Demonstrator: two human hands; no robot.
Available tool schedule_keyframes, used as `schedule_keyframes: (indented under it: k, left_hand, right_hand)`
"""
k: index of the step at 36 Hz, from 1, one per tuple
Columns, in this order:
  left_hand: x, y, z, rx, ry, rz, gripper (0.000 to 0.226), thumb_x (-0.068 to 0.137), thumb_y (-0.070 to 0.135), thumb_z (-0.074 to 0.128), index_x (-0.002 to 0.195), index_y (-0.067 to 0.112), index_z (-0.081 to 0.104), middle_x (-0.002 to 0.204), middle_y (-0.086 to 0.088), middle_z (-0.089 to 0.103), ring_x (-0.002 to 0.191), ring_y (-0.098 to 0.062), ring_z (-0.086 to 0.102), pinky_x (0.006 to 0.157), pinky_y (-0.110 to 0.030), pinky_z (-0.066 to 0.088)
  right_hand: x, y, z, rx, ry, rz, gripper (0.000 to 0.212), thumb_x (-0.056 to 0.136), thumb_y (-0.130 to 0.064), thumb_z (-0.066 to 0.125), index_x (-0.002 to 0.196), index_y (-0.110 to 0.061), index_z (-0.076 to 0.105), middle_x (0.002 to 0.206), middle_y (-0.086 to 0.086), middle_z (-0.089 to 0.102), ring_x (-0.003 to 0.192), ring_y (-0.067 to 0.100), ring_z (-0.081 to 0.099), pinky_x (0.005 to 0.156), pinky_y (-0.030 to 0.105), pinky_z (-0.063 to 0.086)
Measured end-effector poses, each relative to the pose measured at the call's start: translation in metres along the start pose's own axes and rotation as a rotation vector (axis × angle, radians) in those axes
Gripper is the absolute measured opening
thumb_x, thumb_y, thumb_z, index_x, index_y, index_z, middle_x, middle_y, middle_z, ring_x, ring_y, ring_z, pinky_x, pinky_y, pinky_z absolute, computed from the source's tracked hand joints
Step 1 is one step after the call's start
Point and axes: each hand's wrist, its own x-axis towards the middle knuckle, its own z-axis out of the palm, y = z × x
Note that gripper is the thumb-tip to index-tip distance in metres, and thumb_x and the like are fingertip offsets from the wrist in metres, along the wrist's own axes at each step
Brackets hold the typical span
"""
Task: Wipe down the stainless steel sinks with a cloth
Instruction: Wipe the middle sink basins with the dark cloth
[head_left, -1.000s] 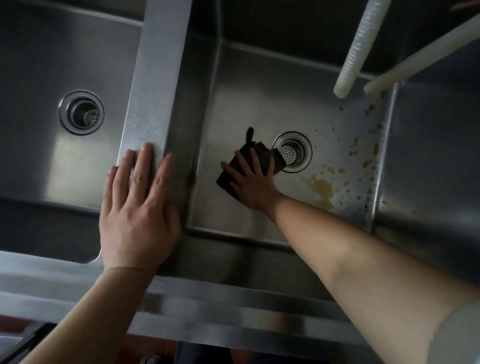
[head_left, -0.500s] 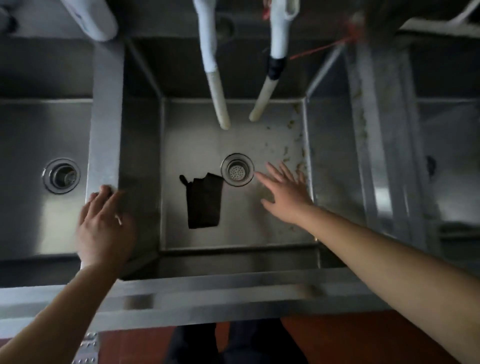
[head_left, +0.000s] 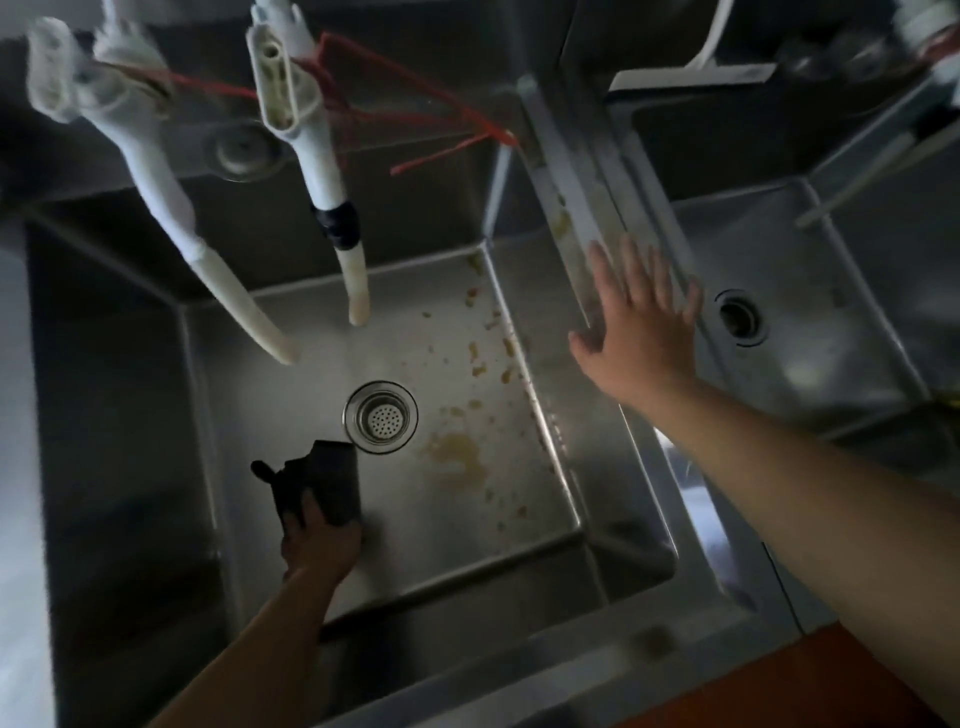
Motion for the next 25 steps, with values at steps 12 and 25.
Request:
schedule_keyframes:
  k: [12, 25]
  left_hand:
    - [0.02, 0.054, 0.018, -0.085, 0.17, -0.129, 0.079, 0.099, 0.047, 0.044, 0.159, 0.03, -0.005, 0.166, -0.014, -0.011, 0.151, -0.044, -0.001, 0.118, -0.063, 0.011]
    - [0.111, 0.213, 0.023, 0.153, 0.301, 0.303, 0.076, 0.093, 0.073, 0.031, 0.157, 0.042, 0.004, 0.168, -0.005, -0.005, 0.152, -0.037, -0.006, 0.117, -0.063, -0.007]
  right_hand:
    - [-0.001, 0.002, 0.039, -0.069, 0.158, 0.072, 0.077, 0.082, -0.049, 0.042, 0.154, -0.026, 0.027, 0.162, 0.014, 0.021, 0.147, 0.038, 0.021, 0.113, 0.065, 0.019]
    - [-0.002, 0.001, 0.043, -0.091, 0.262, 0.063, 0.07, 0.088, -0.038, 0.049, 0.154, -0.022, 0.032, 0.16, 0.019, 0.027, 0.145, 0.041, 0.027, 0.113, 0.063, 0.021]
